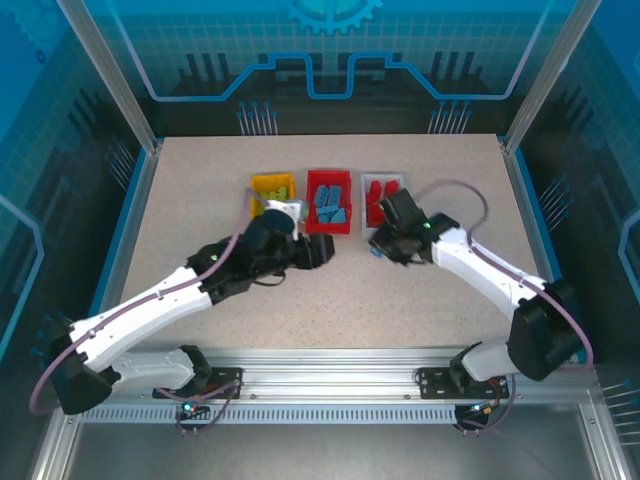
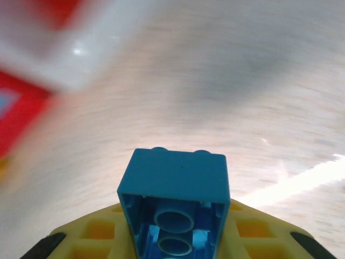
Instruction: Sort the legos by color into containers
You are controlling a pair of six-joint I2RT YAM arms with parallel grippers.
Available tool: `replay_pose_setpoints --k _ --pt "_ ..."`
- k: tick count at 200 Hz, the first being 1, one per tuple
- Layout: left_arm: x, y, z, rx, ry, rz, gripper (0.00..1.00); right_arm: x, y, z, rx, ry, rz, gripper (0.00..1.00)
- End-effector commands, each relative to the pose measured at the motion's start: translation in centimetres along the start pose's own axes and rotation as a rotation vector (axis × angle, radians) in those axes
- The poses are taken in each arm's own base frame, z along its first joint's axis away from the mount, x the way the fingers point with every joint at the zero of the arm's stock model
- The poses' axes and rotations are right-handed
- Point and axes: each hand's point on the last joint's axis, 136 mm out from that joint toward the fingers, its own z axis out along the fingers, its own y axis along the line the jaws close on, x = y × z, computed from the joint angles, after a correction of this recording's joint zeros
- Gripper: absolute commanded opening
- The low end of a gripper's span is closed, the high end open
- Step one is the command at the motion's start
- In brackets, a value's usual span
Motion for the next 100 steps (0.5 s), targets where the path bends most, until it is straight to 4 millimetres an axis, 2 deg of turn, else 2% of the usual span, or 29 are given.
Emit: replay_pose_setpoints --k 1,27,53,79,84,87,100 --pt "-3.1 2.8 -2.1 -0.074 -0.060 -0.096 0.62 -1.5 3.6 1.0 0.067 -0.032 -0.337 0.26" --pt "-5.8 4.8 -1.8 -0.087 -0.082 -0.165 0.62 -3.4 7.5 4.9 0.102 -0.005 -0.461 0.26" --pt "-7.8 5.3 -0.6 -0.071 -0.096 -0.189 0.62 -5.1 10.4 9.0 0.112 0.018 -0.514 0.25" --pt "-8.9 5.8 0.9 -0.072 -0.108 -0.184 0.62 -6.3 11.0 12.2 0.144 0.036 -0.519 0.28" --pt "-8.9 6.0 1.2 -0.076 -0.108 -0.184 0.62 -6.6 11.3 12.2 0.140 0.031 -0.515 0.28" --pt "-9.0 6.1 1.2 -0.075 -0.110 -0.183 0.62 -6.4 10.8 13.4 0.156 0.046 -0.516 0.29" --pt "-9.1 6.4 1.6 -0.081 -0.115 -0.188 0.62 -6.6 10.4 14.7 0.166 0.063 -0.500 0.32"
